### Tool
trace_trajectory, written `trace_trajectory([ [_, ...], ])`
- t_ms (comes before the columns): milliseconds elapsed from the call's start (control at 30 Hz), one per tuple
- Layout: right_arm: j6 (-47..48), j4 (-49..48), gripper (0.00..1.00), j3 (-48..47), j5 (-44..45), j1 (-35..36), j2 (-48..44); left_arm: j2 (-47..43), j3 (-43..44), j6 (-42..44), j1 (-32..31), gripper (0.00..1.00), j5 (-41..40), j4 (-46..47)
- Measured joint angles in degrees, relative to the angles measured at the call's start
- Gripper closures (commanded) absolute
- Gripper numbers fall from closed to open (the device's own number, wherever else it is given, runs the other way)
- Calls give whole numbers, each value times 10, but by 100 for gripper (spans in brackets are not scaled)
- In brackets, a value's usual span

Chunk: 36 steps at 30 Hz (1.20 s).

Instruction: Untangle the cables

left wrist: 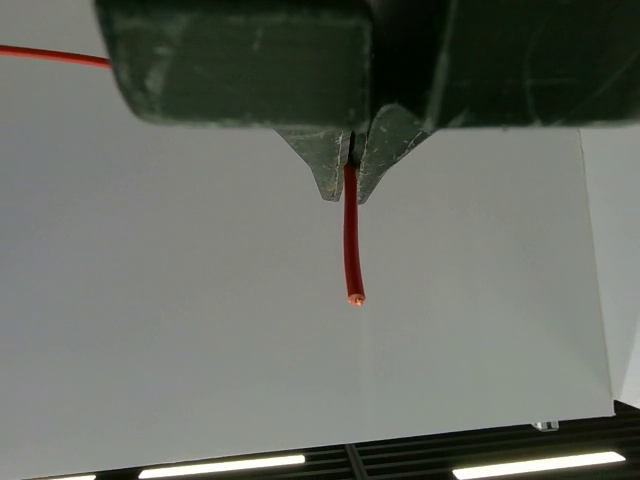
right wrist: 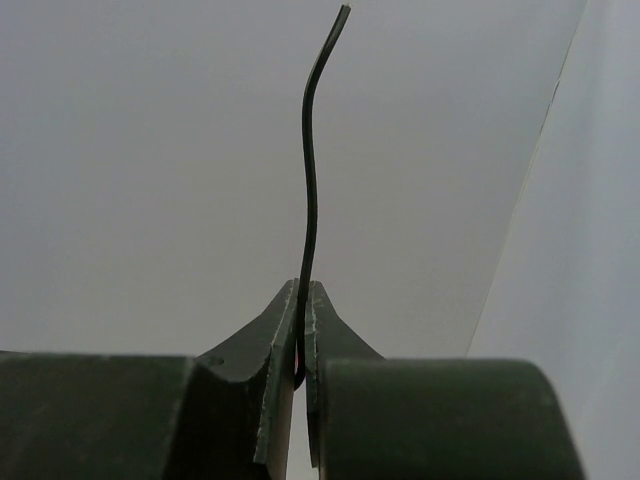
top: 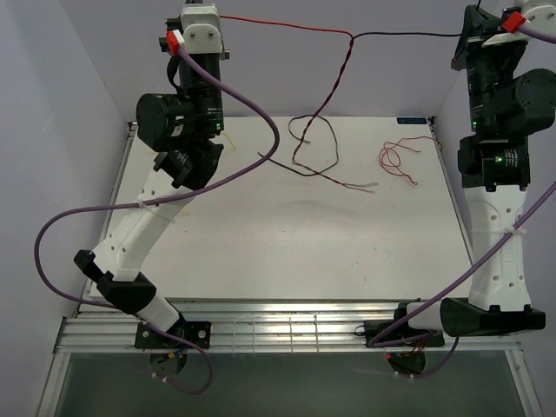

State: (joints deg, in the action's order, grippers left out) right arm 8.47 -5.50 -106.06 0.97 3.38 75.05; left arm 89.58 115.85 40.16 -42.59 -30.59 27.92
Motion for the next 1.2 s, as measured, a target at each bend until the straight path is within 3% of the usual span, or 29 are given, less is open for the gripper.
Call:
trace_trajectory([
  [400,43,26,92,-22,37,-13,19,-17,-31,69,17,100,-18,57],
  [667,53,31,92,-25,49,-63,40,-28,-56,81,51,100,-31,85],
  [1200,37,66,92,48,42,-136,54,28,-51,-87,282,100,-37,-48],
])
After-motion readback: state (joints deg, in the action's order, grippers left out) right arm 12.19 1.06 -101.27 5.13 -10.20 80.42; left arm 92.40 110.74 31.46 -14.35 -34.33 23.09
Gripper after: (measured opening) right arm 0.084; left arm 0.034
